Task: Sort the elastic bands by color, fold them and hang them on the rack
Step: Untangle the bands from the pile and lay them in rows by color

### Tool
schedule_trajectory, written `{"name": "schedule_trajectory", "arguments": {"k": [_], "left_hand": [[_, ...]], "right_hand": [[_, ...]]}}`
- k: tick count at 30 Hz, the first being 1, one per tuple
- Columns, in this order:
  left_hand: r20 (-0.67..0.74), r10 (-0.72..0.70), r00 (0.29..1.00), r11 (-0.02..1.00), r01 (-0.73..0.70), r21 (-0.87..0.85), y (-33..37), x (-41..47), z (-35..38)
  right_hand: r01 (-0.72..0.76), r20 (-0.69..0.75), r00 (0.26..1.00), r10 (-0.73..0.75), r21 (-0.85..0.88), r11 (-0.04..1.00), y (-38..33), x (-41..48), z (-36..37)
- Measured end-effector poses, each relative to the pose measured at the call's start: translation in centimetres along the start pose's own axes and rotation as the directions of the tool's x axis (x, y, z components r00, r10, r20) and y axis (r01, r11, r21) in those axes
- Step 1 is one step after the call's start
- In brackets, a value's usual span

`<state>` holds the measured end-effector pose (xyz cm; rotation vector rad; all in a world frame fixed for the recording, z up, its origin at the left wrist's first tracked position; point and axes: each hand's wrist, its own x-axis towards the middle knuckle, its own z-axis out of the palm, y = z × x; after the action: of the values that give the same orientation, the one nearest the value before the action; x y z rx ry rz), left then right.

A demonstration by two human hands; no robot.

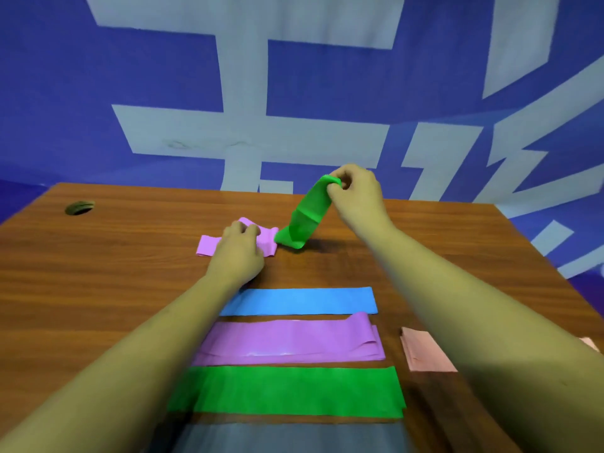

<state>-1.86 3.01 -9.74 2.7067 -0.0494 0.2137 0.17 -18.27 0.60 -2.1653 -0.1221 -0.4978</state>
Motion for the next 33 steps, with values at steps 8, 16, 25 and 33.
{"name": "schedule_trajectory", "arguments": {"k": [8, 16, 25, 33], "left_hand": [[-0.156, 0.179, 0.971, 0.678, -0.237, -0.696, 10.9, -4.6, -10.9], [-0.159, 0.312, 0.937, 0.422, -0.286, -0.860, 14.5, -10.4, -16.2], [-0.254, 0.317, 0.914, 0.357, -0.363, -0.861, 17.3, -15.9, -18.6], [0.068, 0.429, 0.901, 0.333, -0.088, -0.939, 16.3, -19.5, -15.6]], "right_hand": [[0.106, 0.114, 0.985, -0.127, 0.171, 0.979, -10.1, -2.3, -9.1], [0.052, 0.152, 0.980, -0.128, 0.426, 0.903, -15.3, -7.1, -15.8], [-0.051, 0.300, 0.948, -0.106, 0.472, 0.880, -16.2, -12.0, -17.9], [0.075, 0.106, 0.987, -0.119, 0.356, 0.932, -17.9, -13.6, -18.9]]}}
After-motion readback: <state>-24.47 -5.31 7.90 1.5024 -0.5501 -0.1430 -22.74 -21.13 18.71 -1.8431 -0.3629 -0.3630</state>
